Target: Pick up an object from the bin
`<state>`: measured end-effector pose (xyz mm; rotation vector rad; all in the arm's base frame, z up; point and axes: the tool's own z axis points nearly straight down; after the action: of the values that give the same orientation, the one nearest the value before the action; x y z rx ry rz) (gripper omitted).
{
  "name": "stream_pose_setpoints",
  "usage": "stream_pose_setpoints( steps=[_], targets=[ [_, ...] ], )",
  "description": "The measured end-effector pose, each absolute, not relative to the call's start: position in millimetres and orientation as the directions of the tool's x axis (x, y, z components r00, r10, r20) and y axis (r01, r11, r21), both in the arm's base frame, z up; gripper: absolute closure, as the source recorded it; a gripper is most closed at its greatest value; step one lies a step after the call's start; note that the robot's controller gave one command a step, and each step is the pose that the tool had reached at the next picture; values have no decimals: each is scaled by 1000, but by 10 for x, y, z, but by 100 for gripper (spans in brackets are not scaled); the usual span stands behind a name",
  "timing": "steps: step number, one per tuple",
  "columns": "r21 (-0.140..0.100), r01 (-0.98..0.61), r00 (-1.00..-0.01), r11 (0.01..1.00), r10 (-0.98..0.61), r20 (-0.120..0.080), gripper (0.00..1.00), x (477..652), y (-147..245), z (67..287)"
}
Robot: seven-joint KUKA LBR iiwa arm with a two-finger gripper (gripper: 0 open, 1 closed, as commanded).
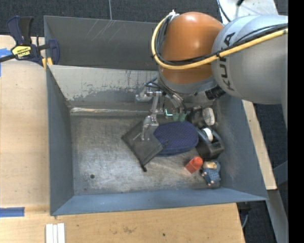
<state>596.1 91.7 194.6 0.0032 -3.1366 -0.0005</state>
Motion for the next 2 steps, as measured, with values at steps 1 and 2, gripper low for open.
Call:
stream_pose_setpoints(
  steps=[1,2],
  targets=[
    [-1,273,-962,962,273,3,0,6046,569,904],
    [3,272,-962,962,272,-2,100,6060,585,936]
  ],
)
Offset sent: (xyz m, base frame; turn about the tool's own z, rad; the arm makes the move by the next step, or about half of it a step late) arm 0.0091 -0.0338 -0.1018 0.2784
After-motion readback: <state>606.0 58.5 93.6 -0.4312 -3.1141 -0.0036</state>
